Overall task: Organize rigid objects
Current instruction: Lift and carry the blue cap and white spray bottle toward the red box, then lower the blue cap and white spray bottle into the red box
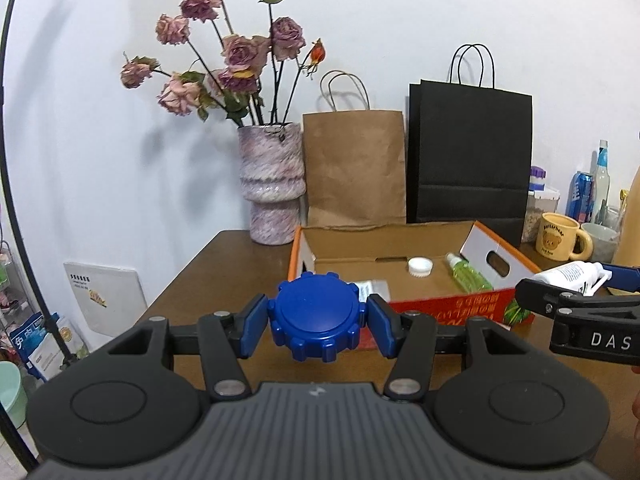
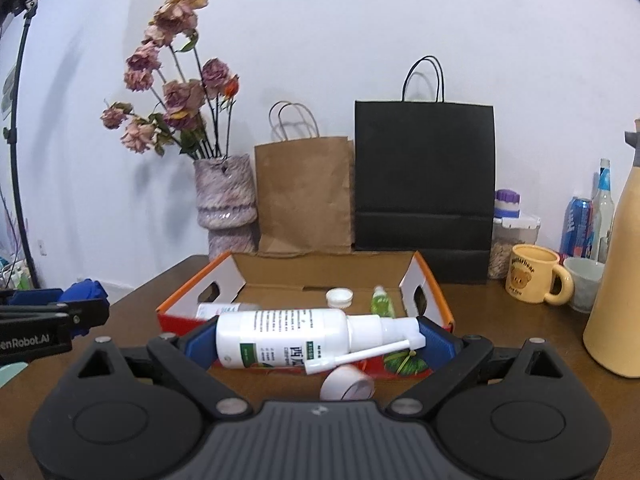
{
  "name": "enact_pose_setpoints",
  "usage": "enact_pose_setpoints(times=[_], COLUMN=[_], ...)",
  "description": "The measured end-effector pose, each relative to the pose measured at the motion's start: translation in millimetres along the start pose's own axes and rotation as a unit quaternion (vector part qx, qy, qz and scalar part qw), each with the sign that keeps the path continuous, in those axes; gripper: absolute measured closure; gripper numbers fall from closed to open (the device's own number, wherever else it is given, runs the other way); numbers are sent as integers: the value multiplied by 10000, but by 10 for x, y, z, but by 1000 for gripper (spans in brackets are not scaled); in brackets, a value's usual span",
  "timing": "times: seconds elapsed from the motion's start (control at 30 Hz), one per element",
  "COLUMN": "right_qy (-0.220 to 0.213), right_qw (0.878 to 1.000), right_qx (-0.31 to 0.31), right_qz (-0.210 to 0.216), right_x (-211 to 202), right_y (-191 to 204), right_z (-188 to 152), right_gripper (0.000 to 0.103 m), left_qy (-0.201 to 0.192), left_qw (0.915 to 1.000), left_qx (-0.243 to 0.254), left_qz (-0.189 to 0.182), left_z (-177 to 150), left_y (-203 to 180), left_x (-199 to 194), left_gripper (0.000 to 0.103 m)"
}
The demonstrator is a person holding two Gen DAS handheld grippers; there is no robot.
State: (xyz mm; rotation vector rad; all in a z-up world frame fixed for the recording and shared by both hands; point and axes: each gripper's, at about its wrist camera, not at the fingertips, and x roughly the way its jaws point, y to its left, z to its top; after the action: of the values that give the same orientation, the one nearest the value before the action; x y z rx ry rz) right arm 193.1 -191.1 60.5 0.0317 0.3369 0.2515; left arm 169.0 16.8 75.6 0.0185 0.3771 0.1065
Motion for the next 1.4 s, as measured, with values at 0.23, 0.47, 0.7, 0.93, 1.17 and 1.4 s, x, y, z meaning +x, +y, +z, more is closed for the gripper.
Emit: enact_pose_setpoints(times=[0.23, 0.47, 0.7, 0.93, 1.17, 1.4], right_qy=[-210, -317, -291, -248, -99, 128], right_qw=[9997, 9993, 9992, 9991, 9991, 9991], right_qx=[58, 29, 4, 1, -66, -167], right_qz=[-89, -214, -257, -349, -395, -358], right_x=[173, 434, 713, 1037, 1392, 1719], right_y=[-133, -214, -280, -341, -393, -445], right_z=[208, 343, 463, 580, 637, 643], right_gripper=[5, 5, 5, 5, 5, 5], left_qy=[-45, -44, -66, 35, 126, 251], left_qw=[9999, 9994, 9991, 9988, 9986, 9981], left_qx=[-161, -340, -412, -480, -457, -399], left_qz=[-1, 11, 55, 101, 237, 404], left_z=[203, 378, 504, 589, 649, 672], left_y=[-113, -266, -347, -319, -256, -194], left_x=[258, 574, 865, 1195, 1544, 1855], left_gripper=[48, 48, 48, 48, 48, 48])
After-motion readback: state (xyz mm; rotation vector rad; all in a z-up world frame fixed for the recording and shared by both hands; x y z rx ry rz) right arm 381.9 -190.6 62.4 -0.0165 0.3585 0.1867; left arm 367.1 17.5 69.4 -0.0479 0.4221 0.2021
